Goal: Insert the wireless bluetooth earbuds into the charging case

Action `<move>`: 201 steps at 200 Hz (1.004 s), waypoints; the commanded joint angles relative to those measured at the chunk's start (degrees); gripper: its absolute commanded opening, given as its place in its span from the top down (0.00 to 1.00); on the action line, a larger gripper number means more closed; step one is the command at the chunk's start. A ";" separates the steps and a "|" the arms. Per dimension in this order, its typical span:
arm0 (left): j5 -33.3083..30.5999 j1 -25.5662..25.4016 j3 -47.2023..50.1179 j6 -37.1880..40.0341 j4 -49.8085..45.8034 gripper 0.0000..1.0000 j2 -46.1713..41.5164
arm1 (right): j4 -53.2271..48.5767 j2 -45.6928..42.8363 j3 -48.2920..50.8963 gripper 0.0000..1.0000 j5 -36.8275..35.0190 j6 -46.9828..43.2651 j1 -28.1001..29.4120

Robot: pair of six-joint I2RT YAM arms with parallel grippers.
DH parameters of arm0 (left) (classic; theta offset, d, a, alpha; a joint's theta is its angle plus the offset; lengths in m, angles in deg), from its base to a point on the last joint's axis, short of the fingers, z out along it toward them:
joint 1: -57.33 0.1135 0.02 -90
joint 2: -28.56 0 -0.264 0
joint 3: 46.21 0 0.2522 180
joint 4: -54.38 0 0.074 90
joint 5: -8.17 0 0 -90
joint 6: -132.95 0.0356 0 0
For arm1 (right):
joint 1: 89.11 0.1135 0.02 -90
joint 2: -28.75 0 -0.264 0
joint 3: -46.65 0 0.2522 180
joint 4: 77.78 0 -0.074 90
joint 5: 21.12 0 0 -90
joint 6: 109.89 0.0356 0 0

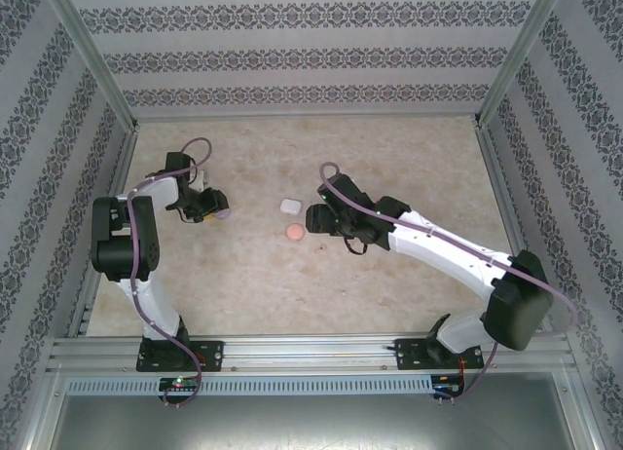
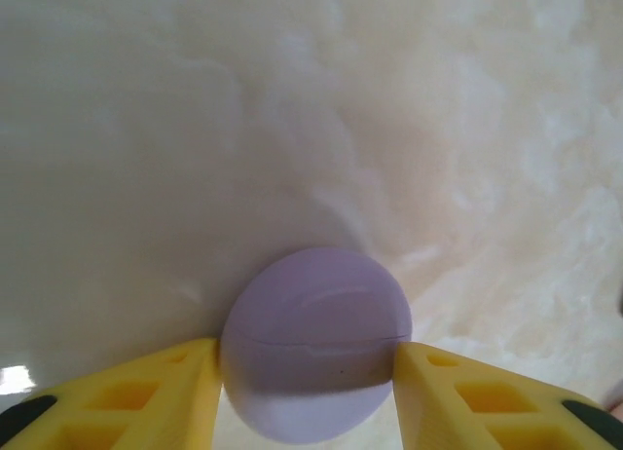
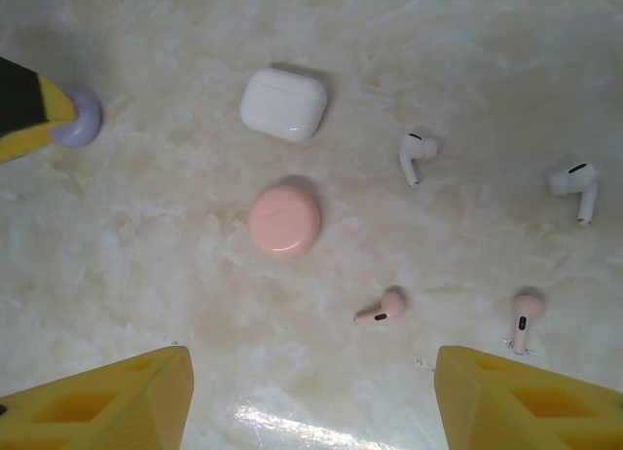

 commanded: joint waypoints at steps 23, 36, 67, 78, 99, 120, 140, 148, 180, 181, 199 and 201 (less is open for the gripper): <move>-1.72 1.23 -6.81 2.23 -7.60 0.48 -2.83 | -3.51 6.57 -5.06 0.31 -1.64 -2.14 0.57; -1.30 1.28 -7.06 1.52 -7.25 0.47 -4.40 | -3.66 8.10 -6.14 0.30 -1.80 -2.14 0.51; 0.86 1.23 -4.05 -1.95 -2.42 0.47 -11.27 | -6.05 14.31 -10.80 0.27 -2.30 -1.47 0.47; 1.69 1.15 -1.65 -4.23 1.42 0.47 -14.87 | -7.38 16.88 -12.76 0.25 -2.36 -0.31 0.56; 2.27 0.63 3.31 -9.52 9.29 0.46 -21.90 | -9.54 21.70 -16.50 0.23 -2.11 2.01 0.65; 1.66 -0.84 8.23 -12.75 16.66 0.45 -28.31 | -10.18 26.57 -20.31 0.23 -1.14 2.52 1.47; 1.57 -1.79 11.64 -14.60 21.25 0.42 -33.46 | -11.51 31.12 -24.82 0.23 -1.55 -1.24 2.51; 1.89 -1.89 12.42 -14.90 21.92 0.42 -34.83 | -11.99 32.56 -26.24 0.23 -2.10 -3.73 2.91; 4.28 -2.35 14.12 -15.81 24.23 0.40 -37.64 | -12.16 34.97 -27.88 0.22 -3.39 -14.28 2.86; 4.35 -2.36 14.23 -15.93 24.34 0.40 -37.80 | -12.17 35.02 -27.89 0.22 -3.39 -14.54 2.81; 4.72 -2.63 14.42 -17.29 25.74 0.39 -39.03 | -12.68 35.70 -28.39 0.22 -2.16 -17.54 1.75; 4.65 -2.70 14.46 -17.39 25.87 0.39 -39.13 | -12.70 35.81 -28.48 0.22 -1.92 -17.76 1.61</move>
